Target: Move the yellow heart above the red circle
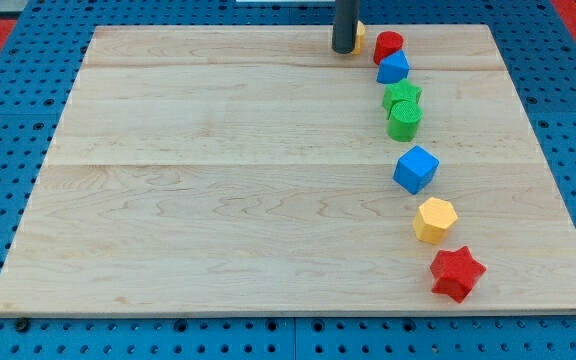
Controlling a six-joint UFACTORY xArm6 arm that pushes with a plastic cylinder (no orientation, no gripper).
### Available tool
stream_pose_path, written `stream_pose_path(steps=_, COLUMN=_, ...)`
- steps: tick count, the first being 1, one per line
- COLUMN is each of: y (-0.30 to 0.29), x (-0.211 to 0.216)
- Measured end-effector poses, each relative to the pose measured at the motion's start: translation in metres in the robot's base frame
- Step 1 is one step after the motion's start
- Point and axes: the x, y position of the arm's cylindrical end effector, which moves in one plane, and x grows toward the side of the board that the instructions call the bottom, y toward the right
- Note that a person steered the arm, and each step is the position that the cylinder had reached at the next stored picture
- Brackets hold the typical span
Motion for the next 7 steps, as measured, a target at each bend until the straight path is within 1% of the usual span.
stream_pose_path(steps=1, y=0.000, x=-0.015)
stream_pose_path(steps=2, y=-0.024, x=-0.026)
stream_pose_path(steps=3, y=-0.063, x=-0.029)
stream_pose_path(steps=4, y=-0.069, x=-0.038)
stream_pose_path(steps=5, y=-0.056, x=-0.038)
stream_pose_path(steps=7, y=0.006, x=-0.037)
